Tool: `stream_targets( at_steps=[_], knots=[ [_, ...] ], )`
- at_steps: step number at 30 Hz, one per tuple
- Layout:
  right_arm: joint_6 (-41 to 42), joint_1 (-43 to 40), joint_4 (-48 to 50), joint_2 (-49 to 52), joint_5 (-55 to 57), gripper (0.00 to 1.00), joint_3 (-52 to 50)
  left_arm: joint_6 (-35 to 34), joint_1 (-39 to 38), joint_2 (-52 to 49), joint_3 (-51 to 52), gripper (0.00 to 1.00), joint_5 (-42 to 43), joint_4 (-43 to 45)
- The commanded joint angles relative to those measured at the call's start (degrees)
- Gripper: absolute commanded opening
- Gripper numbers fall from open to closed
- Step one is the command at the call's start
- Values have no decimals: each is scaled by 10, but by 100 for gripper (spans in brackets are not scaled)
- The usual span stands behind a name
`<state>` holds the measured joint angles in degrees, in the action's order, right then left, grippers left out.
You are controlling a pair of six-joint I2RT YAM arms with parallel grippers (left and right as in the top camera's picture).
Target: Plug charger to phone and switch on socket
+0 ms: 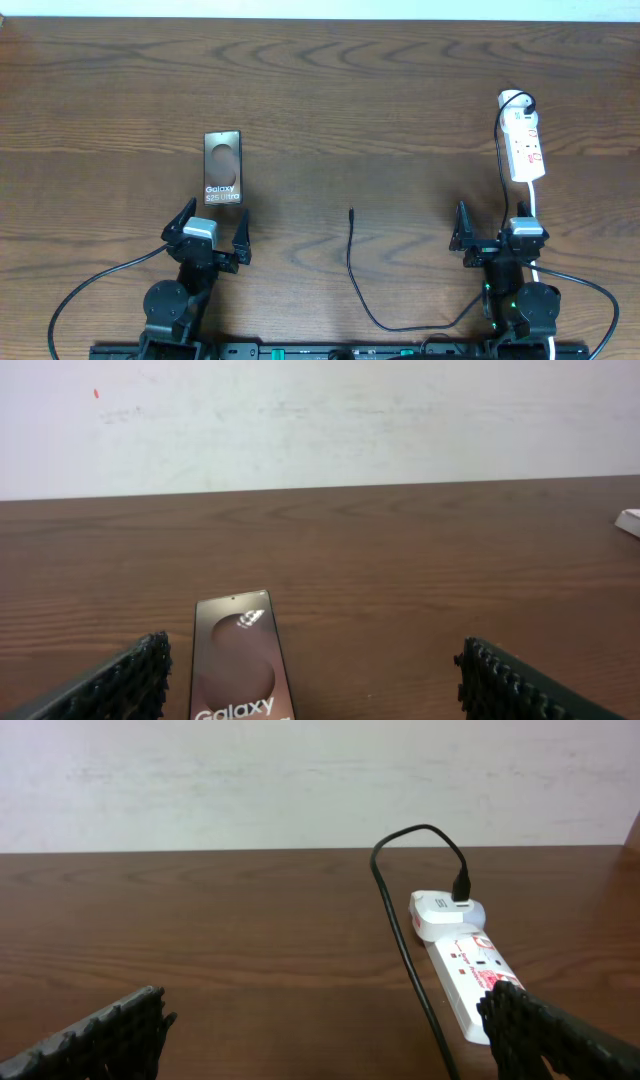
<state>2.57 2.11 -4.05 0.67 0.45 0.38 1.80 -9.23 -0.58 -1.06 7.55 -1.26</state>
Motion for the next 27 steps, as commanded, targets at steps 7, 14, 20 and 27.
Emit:
stream_targets(
  at_steps=[7, 14, 20, 27],
  knots=[
    [4, -6, -3, -3, 0, 99, -1, 17, 0, -14, -18, 90, 3, -24],
    [4, -6, -3, -3, 1, 99, -1, 35, 0, -99, -86, 90, -6, -24],
    [4, -6, -3, -3, 0, 99, -1, 49, 0, -216, -186, 90, -7, -24],
    [4, -6, -3, -3, 1, 99, -1, 48, 0, -363, -312, 90, -7, -35]
  ],
)
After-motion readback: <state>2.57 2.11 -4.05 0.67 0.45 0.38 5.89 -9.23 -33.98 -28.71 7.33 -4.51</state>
